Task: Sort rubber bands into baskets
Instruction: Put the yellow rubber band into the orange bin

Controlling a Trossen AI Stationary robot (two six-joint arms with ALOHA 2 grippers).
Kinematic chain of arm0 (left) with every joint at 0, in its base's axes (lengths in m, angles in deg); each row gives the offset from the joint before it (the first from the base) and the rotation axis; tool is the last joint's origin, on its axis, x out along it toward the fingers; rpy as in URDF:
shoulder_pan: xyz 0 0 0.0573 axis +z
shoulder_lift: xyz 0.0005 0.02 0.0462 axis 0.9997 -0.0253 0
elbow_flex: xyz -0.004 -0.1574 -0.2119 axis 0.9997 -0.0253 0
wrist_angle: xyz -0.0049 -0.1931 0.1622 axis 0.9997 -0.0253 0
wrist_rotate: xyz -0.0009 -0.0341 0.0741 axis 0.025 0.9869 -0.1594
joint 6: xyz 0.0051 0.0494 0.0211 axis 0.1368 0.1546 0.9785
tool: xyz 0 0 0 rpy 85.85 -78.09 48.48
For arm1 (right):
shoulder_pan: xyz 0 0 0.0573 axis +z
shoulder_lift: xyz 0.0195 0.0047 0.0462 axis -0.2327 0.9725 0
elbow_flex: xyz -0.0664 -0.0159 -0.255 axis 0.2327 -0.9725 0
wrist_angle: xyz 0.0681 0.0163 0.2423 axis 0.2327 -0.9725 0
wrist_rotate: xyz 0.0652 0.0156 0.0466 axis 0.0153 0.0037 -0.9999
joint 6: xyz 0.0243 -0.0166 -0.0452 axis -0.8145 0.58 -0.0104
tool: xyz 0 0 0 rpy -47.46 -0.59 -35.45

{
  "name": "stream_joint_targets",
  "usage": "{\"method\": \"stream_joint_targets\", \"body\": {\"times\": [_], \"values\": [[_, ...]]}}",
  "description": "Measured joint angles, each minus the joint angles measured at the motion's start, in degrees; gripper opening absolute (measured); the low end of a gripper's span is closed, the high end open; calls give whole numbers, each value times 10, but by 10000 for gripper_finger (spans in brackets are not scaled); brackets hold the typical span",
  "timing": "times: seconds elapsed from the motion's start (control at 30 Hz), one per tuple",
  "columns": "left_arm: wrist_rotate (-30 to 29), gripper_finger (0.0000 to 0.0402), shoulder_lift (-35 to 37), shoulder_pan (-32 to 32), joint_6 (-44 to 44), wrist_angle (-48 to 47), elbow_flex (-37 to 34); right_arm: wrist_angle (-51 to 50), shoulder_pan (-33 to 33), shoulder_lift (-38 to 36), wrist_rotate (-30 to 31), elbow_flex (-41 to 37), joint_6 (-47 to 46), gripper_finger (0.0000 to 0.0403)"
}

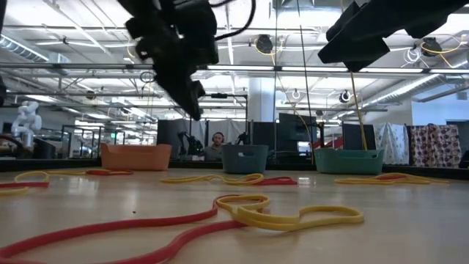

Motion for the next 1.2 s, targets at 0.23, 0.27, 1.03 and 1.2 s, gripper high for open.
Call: {"method": "stream_joint_targets", "body": {"times": [0.23,0.27,1.03,1.2], "values": [[-97,107,1,-106,-13,260,-123,1,0,0,32,0,-1,177],[-117,107,1,-116,-15,284,-133,2,0,0,32,0,-1,177],[-248,107,-128,-150,-123,473,-191,4,0,0,30,0,17,177],[-255,107,-148,-150,-124,488,-189,4,0,0,30,0,17,177]]}}
